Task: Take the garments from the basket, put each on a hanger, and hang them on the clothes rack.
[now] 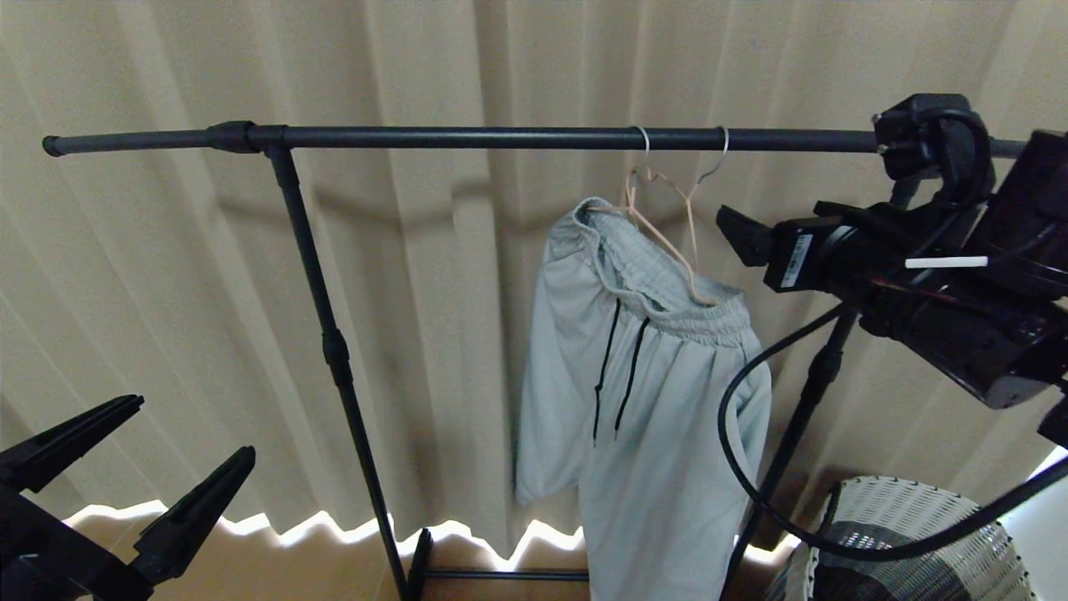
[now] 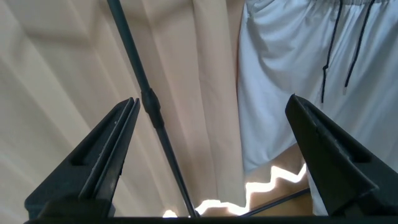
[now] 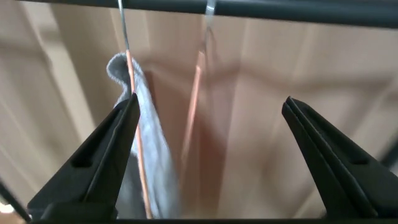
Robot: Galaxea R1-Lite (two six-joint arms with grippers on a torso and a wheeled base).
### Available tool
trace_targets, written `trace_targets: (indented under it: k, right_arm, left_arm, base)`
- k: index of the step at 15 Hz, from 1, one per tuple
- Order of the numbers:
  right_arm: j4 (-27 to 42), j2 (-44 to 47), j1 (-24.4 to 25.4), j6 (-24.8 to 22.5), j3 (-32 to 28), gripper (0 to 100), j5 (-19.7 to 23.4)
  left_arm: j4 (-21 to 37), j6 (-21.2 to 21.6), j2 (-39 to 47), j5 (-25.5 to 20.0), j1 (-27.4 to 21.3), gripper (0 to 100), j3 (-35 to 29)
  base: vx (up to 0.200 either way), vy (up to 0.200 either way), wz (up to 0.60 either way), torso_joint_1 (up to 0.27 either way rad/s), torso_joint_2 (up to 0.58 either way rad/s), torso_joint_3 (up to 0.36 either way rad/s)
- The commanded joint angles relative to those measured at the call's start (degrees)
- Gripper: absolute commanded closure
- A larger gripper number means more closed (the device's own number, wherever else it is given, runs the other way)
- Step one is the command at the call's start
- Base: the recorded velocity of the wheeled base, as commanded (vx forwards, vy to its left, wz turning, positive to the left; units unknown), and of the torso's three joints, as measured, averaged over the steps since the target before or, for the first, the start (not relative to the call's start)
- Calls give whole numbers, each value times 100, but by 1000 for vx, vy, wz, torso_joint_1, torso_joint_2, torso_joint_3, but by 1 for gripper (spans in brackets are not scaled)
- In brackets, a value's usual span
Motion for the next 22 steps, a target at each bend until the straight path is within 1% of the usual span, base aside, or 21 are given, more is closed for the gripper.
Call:
trace_targets:
  k: [1, 2, 3, 5, 7, 8, 9, 10, 11, 12, 13, 15, 17, 19, 20, 22]
  right_arm:
    - [13, -869, -42, 6, 568, 0, 74]
    - [13, -869, -42, 6, 568, 0, 74]
    - [31, -1317, -324, 6, 973, 0, 91]
    - [48, -1669, -798, 6, 1605, 0, 170]
    - [22, -1924, -1123, 15, 2203, 0, 320]
    - [13, -2056, -1378, -3, 2651, 0, 320]
    - [13, -2117, -1510, -20, 2950, 0, 320]
    - [4, -2214, -1598, -11, 3284, 0, 320]
    - [4, -2249, -1598, -3, 3416, 0, 320]
    - [4, -2258, -1712, 33, 3583, 0, 320]
    - [13, -2258, -1791, 24, 3627, 0, 320]
    - [4, -2240, -1800, 24, 3768, 0, 320]
    - [4, -2231, -1800, 33, 3873, 0, 320]
    - [4, -2240, -1800, 41, 4040, 0, 329]
    - [4, -2231, -1800, 33, 4049, 0, 329]
    - [13, -2205, -1809, 24, 4102, 0, 329]
  left_arm:
    - [0, -1, -2, 0, 1, 0, 0]
    - [0, -1, -2, 0, 1, 0, 0]
    - [-9, -9, -2, 0, 19, 0, 0]
    - [0, -9, -37, 9, 27, 0, 0]
    - [0, -9, -187, 35, 36, 0, 0]
    - [71, -9, -371, 70, 106, 0, 0]
    - [237, 17, -521, 97, 256, 0, 0]
    - [536, 35, -749, 97, 511, 0, 0]
    - [712, 43, -872, 97, 660, 0, 0]
    - [1125, 35, -1189, 79, 950, 0, 0]
    - [1362, 26, -1365, 79, 1003, 0, 0]
    - [1696, 26, -1655, 70, 994, 0, 0]
    - [1907, 8, -1866, 79, 1003, 0, 0]
    - [2329, -1, -2147, 70, 994, 0, 0]
    - [2356, -1, -2173, 70, 994, 0, 0]
    - [2848, -9, -2586, 70, 977, 0, 0]
  base:
    - [0, 0, 0, 0, 0, 0]
    - [0, 0, 0, 0, 0, 0]
    - [0, 0, 0, 0, 0, 0]
    - [0, 0, 0, 0, 0, 0]
    - [0, 0, 0, 0, 0, 0]
    - [0, 0, 0, 0, 0, 0]
    - [0, 0, 0, 0, 0, 0]
    - [0, 0, 0, 0, 0, 0]
    - [-200, 0, 0, -2, 2, 2]
    - [-200, 0, 0, 2, 2, -2]
    - [-200, 0, 0, 12, 7, -2]
    - [-200, 0, 0, 5, 5, 2]
    - [-200, 0, 0, -5, 0, 5]
    - [-200, 0, 0, 2, 5, 5]
    - [-200, 0, 0, -2, -2, 2]
    - [0, 0, 0, 0, 0, 0]
